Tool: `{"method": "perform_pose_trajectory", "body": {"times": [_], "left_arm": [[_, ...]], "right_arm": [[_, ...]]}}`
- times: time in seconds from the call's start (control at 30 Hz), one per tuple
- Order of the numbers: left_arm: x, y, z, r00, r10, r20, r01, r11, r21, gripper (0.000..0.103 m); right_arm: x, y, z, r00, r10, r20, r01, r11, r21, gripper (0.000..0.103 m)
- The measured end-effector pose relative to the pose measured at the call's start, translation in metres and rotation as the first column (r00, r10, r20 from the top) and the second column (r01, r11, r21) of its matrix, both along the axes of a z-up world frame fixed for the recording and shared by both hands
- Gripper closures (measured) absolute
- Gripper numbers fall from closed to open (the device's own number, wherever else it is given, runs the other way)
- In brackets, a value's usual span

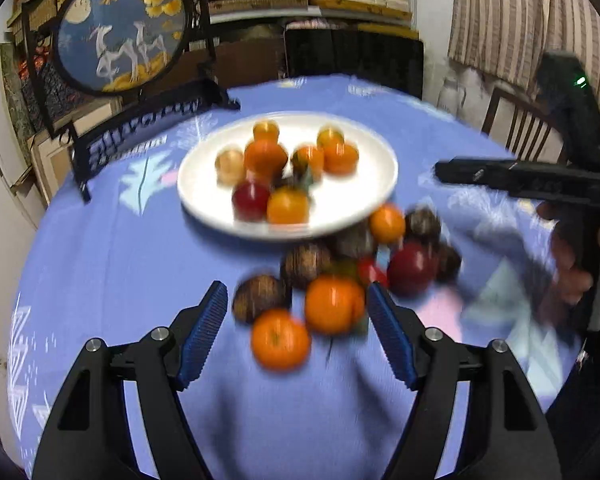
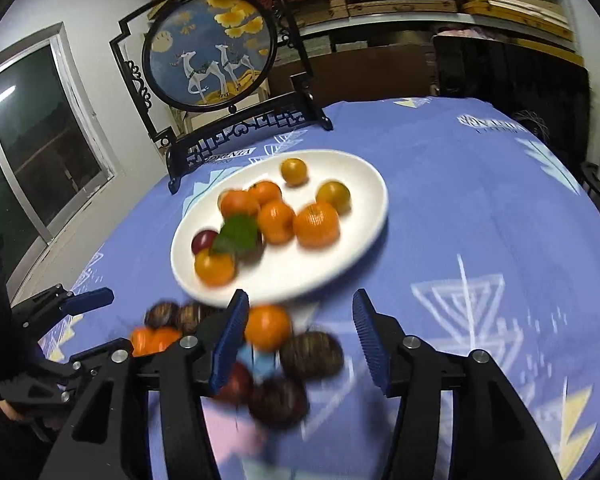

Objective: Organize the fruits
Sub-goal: 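Carry both tangerines over the white plate and open both tools, then grasp a tangerine with the left tool while the right tool grasps a dark brown fruit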

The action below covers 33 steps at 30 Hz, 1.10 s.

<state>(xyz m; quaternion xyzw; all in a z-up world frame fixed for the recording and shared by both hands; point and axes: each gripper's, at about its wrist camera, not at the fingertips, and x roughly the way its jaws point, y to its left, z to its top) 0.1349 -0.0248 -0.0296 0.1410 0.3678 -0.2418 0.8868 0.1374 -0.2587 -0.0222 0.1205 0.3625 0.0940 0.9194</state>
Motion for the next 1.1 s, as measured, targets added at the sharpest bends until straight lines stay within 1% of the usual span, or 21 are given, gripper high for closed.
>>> {"method": "perform_pose_trajectory", "body": {"times": [0.1,0.17,0.27,0.33,0.37,0.4,0.5,0.53,0.63,0.7,0.77,0.83,0.97,1.07,1.1], "left_arm": [[-0.008,0.005,-0.012,1.000,0.025,-0.017,-0.024,0.999,0.025,0.033],[-0.006,0.008,-0.019,0.999,0.040,-0.034,-0.039,0.999,0.025,0.033],[0.002,0.009,-0.030,0.996,0.056,-0.068,-0.053,0.998,0.033,0.050],[0.011,0.008,-0.035,0.992,0.075,-0.097,-0.072,0.997,0.036,0.055],[0.015,0.007,-0.037,0.991,0.072,-0.113,-0.069,0.997,0.034,0.062],[0.017,0.006,-0.038,0.990,0.067,-0.125,-0.065,0.998,0.025,0.064],[0.016,0.003,-0.037,0.992,0.057,-0.109,-0.055,0.998,0.027,0.065],[0.013,0.004,-0.035,0.994,0.051,-0.094,-0.050,0.999,0.011,0.065],[0.004,0.015,-0.023,0.998,0.053,-0.030,-0.056,0.996,-0.073,0.065],[-0.001,0.023,-0.018,0.997,0.073,0.002,-0.072,0.991,-0.113,0.065],[-0.001,0.027,-0.017,0.996,0.086,-0.002,-0.085,0.987,-0.138,0.065],[0.000,0.028,-0.015,0.996,0.089,0.001,-0.088,0.985,-0.148,0.065],[-0.001,0.027,-0.014,0.997,0.083,0.004,-0.082,0.985,-0.151,0.065],[-0.001,0.029,-0.015,0.996,0.085,0.003,-0.083,0.984,-0.160,0.065],[-0.001,0.029,-0.014,0.996,0.086,0.002,-0.085,0.983,-0.162,0.065]], "right_arm": [[-0.018,-0.005,-0.010,1.000,-0.002,-0.013,0.003,1.000,0.029,0.049],[-0.025,-0.007,-0.014,1.000,-0.009,-0.017,0.009,0.999,0.031,0.049],[-0.032,-0.009,-0.019,0.999,-0.013,-0.029,0.014,0.999,0.038,0.049],[-0.036,-0.010,-0.021,0.999,-0.019,-0.033,0.020,0.999,0.032,0.049],[-0.037,-0.010,-0.022,0.999,-0.020,-0.040,0.021,0.999,0.029,0.049],[-0.038,-0.011,-0.023,0.999,-0.021,-0.045,0.022,0.999,0.026,0.049],[-0.040,-0.007,-0.026,0.998,-0.002,-0.063,0.003,1.000,0.002,0.049],[-0.041,-0.004,-0.027,0.998,0.007,-0.066,-0.008,1.000,-0.009,0.049],[-0.043,0.005,-0.030,0.997,0.031,-0.075,-0.034,0.999,-0.037,0.049],[-0.042,0.013,-0.031,0.996,0.044,-0.079,-0.050,0.996,-0.075,0.049],[-0.039,0.024,-0.033,0.994,0.062,-0.090,-0.072,0.990,-0.122,0.049],[-0.036,0.032,-0.038,0.991,0.075,-0.110,-0.092,0.983,-0.157,0.049],[-0.026,0.044,-0.044,0.986,0.086,-0.146,-0.114,0.975,-0.192,0.049],[-0.020,0.049,-0.043,0.986,0.080,-0.143,-0.111,0.968,-0.223,0.049],[-0.019,0.051,-0.043,0.987,0.076,-0.143,-0.108,0.966,-0.236,0.052]]}}
